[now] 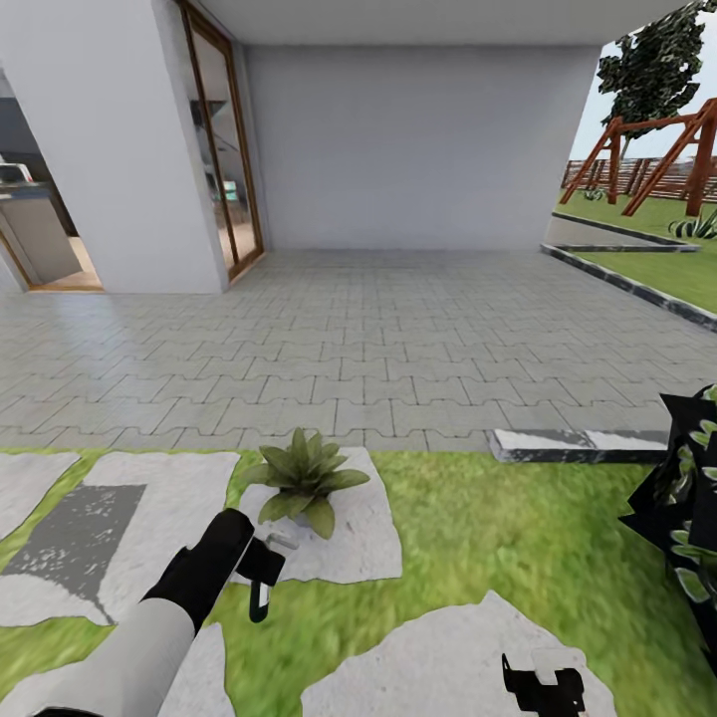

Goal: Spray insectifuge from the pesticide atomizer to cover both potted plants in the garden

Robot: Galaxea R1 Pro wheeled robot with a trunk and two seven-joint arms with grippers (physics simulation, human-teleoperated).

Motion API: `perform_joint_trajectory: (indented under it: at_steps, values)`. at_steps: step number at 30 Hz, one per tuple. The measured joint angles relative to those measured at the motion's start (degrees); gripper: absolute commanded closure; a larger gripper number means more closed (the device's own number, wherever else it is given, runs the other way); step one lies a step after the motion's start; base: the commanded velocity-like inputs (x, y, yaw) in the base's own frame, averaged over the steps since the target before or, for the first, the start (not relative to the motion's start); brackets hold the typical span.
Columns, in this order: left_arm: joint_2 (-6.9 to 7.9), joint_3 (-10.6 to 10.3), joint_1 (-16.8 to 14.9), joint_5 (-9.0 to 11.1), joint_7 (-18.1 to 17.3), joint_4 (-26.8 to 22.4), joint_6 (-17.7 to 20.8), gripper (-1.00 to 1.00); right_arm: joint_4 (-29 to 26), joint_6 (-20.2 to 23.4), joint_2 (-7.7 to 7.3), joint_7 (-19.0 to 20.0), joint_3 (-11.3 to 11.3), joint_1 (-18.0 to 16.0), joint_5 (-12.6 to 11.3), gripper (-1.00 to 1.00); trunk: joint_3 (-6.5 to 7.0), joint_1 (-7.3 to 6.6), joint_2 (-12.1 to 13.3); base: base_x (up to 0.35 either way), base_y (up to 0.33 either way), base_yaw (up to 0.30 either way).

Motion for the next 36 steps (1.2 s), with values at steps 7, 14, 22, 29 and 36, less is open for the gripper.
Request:
perform_joint_trajectory:
  at_steps: [7, 14, 22, 29, 36]
  values:
    - [-0.02, -0.1, 0.1, 0.0, 0.0, 0.0, -0.1, 1.00, 0.0, 0.0, 0.00, 0.0, 0.0, 0.0, 0.0, -1.00, 0.00, -0.03, 0.0, 0.173, 0.000, 0.000]
    - [-0.12, -0.1, 0.0, 0.0, -0.1, 0.0, 0.4, 1.00, 0.0, 0.0, 0.00, 0.0, 0.0, 0.0, 0.0, -1.00, 0.00, 0.00, 0.0, 0.067, 0.000, 0.000]
    - [-0.37, -0.1, -0.3, 0.2, -0.4, 0.0, 1.2, 1.00, 0.0, 0.0, 0.00, 0.0, 0.0, 0.0, 0.0, -1.00, 0.00, -0.01, 0.0, 0.145, 0.000, 0.000]
    - [-0.08, 0.0, -1.4, 0.2, -0.4, -0.5, 4.8, 1.00, 0.0, 0.0, 0.00, 0.0, 0.0, 0.0, 0.0, -1.00, 0.00, 0.00, 0.0, 0.005, 0.000, 0.000]
    - [-0.37, -0.1, -6.4, 0.4, -0.5, 0.1, 5.5, 1.00, 0.0, 0.0, 0.00, 0.0, 0.0, 0.0, 0.0, -1.00, 0.00, 0.00, 0.0, 0.000, 0.000, 0.000]
